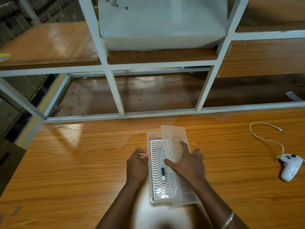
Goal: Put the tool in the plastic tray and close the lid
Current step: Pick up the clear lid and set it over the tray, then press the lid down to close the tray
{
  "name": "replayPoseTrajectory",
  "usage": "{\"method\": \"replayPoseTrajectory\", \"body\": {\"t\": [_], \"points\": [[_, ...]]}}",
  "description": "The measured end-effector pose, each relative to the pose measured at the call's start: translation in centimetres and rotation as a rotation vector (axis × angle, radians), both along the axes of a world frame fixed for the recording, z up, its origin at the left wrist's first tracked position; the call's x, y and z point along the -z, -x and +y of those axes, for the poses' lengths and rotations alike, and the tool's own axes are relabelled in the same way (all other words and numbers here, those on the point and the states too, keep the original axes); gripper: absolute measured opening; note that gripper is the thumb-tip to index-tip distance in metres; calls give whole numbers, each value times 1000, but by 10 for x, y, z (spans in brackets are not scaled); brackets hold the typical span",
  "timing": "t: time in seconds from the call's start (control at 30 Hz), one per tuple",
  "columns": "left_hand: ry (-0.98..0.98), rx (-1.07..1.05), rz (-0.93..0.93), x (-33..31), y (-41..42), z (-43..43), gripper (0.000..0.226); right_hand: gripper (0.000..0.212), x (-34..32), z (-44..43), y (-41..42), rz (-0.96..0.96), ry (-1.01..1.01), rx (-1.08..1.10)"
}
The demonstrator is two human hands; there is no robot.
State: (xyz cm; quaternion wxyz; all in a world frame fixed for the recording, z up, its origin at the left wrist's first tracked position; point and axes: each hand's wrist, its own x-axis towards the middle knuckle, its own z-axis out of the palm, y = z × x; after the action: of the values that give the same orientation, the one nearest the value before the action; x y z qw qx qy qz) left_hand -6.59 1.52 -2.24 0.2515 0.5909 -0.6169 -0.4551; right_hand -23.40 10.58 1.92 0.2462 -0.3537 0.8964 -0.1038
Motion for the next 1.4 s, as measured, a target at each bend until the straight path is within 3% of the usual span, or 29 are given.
{"method": "replayPoseTrajectory", "body": {"t": [0.3, 0.47, 0.63, 0.73, 0.83, 0.97, 1.1, 1.2, 1.4], "points": [[-259, 5, 215, -1, -17, 6, 32, 122, 11, -27, -45, 45, -91, -82], [-322, 78, 244, -7, -23, 6, 31, 124, 17, -36, -52, 76, -96, -97], [-381, 196, 227, -8, -28, 4, 57, 128, 17, -37, -52, 76, -109, -116], [-393, 207, 212, -5, -30, 3, 72, 112, 18, -36, -47, 70, -119, -147], [-423, 228, 225, -3, -31, 1, 74, 74, 21, -34, -29, -9, -53, -130], [-487, 223, 246, 0, -32, 2, 48, 61, 29, -27, 8, -252, 118, 2], [-509, 223, 223, 3, -35, 5, 23, 34, 45, -20, 31, -601, 179, 207], [-497, 232, 144, 5, -37, 10, 15, 25, 49, -18, 36, -678, 200, 222], [-652, 307, 108, 7, -55, 50, 41, 21, 53, -20, 37, -672, 237, 221]]}}
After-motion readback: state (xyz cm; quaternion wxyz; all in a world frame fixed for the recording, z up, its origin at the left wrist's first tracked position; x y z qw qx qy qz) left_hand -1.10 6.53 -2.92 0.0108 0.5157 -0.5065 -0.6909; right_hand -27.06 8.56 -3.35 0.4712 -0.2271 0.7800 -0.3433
